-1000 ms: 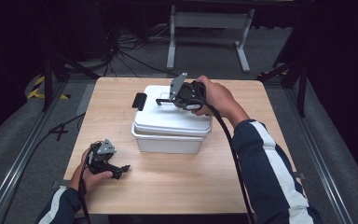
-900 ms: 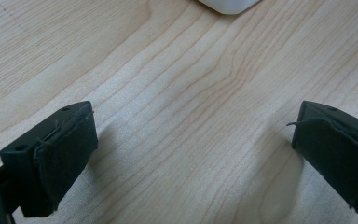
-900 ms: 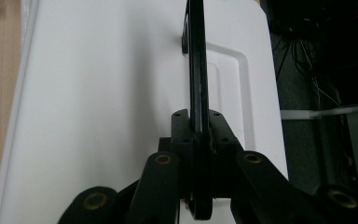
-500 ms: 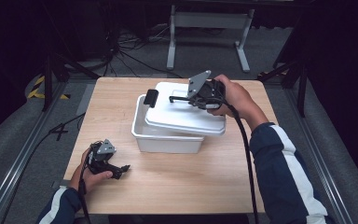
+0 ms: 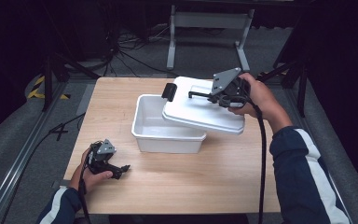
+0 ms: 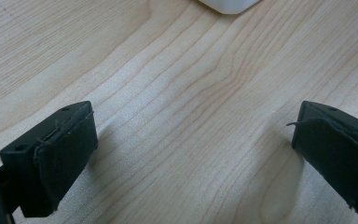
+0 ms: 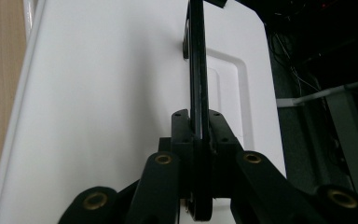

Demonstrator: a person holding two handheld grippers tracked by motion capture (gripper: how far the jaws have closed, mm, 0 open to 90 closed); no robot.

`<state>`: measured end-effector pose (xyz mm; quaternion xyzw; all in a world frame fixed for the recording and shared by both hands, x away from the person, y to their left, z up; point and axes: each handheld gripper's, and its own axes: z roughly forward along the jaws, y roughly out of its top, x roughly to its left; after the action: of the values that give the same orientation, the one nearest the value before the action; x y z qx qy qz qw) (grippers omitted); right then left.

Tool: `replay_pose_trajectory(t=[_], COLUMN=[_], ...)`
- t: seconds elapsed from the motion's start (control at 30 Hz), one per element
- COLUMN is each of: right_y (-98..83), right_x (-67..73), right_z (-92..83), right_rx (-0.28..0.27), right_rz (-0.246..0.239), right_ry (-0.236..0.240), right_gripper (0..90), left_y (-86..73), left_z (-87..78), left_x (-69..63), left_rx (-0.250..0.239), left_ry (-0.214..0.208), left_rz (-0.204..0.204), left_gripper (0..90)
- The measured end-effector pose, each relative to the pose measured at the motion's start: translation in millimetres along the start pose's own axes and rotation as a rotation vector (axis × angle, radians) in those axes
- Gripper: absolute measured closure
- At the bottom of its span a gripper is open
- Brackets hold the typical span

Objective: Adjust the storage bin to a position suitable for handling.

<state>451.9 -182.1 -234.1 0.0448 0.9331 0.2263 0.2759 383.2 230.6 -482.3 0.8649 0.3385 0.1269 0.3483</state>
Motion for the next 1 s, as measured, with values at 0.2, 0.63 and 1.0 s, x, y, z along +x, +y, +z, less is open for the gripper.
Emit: replay_pose_trajectory(t=[0.2,0.63,1.0], right_y=[-19.5,-72.2,-112.1], right_x=[-4.0,-10.3,-10.9], right_z=[-13.2,-41.6,-51.4], right_rx=[0.008,0.036,0.06], right_rz=[0.024,0.099,0.171], right_ry=[-0.017,-0.048,-0.075], right_gripper=[84.5,84.4,84.4], left_y=[0.0,-0.1,0.0], left_z=[0.0,0.0,-0.3], left_x=[0.0,0.0,0.4], left_rx=[0.0,0.0,0.003], left_ry=[0.0,0.0,0.001], left_rz=[0.0,0.0,0.006], left_gripper=[0.6,0.5,0.6])
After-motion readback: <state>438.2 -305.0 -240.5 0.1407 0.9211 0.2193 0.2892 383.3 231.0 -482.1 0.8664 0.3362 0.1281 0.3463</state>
